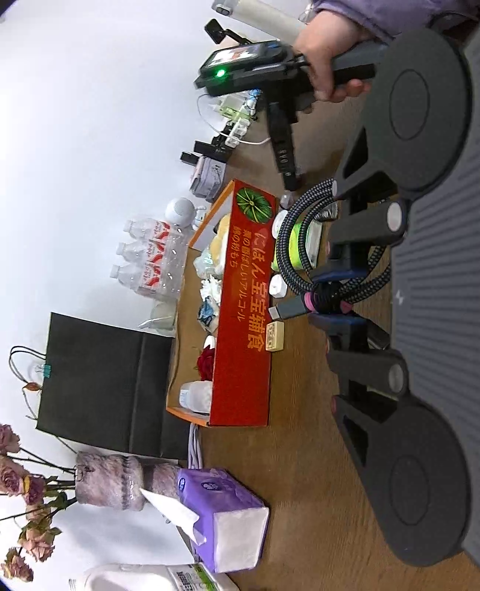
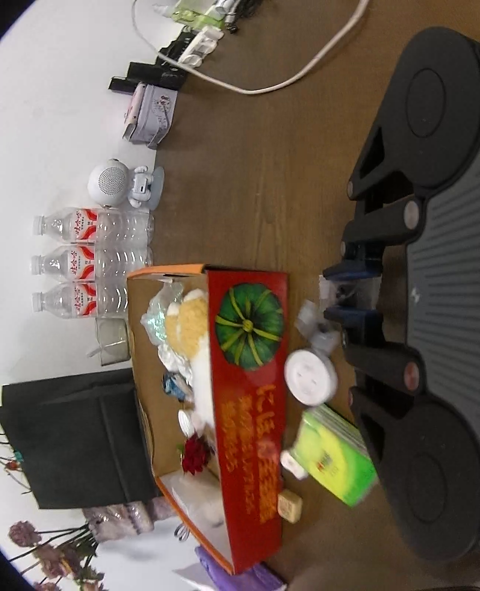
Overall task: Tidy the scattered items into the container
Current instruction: 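Grasp the black cable bundle with the left tool while the right tool grasps a small clear packet, then carry cable bundle and packet into the cardboard box and open both tools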
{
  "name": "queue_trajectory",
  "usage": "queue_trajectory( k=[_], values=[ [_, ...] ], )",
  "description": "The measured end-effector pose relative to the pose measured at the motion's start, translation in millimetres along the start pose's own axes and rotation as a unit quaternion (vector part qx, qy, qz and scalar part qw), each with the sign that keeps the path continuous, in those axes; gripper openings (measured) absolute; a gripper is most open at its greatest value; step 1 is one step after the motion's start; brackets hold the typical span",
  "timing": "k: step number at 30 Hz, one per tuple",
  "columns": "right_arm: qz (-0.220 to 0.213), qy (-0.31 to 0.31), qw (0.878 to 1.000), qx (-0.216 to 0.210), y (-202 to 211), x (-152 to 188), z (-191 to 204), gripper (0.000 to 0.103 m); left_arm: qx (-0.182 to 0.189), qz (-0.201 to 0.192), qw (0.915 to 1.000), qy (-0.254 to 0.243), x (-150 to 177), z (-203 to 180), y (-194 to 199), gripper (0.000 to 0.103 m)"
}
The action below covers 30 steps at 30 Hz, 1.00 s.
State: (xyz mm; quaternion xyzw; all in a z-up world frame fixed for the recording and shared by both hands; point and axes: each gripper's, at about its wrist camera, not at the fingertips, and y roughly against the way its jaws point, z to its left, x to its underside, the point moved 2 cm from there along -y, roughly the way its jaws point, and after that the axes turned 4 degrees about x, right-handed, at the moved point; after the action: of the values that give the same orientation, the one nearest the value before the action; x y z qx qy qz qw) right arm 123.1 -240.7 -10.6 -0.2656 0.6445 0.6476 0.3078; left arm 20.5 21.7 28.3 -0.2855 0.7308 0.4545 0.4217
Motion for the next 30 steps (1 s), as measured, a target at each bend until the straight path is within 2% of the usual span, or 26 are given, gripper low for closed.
queue_trajectory(
  k=[8,13,19,22,25,27,30],
  values=[
    [-0.111,0.022,0.992,-0.049,115,34,19,0.010,-0.028,-0.023,0.9993,-0.002,4,-19,35,0.019],
    [-0.144,0.015,0.986,-0.085,166,61,27,0.010,-0.035,-0.046,0.9983,0.004,6,-33,58,0.019],
    [-0.164,0.028,0.981,-0.104,200,77,34,0.010,-0.035,-0.057,0.9977,0.008,9,-41,75,0.019],
    [-0.174,0.022,0.978,-0.113,208,69,31,0.010,-0.025,-0.059,0.9978,0.017,-1,-37,71,0.019],
    [-0.187,0.019,0.975,-0.121,205,42,26,0.010,-0.016,-0.069,0.9974,0.005,-29,-30,56,0.019],
    [-0.200,0.019,0.972,-0.119,198,13,25,0.010,-0.011,-0.074,0.9971,-0.012,-56,-26,39,0.019],
    [-0.208,0.011,0.969,-0.135,180,-42,24,0.010,-0.007,-0.054,0.9974,-0.047,-100,-19,-2,0.019]
  ],
)
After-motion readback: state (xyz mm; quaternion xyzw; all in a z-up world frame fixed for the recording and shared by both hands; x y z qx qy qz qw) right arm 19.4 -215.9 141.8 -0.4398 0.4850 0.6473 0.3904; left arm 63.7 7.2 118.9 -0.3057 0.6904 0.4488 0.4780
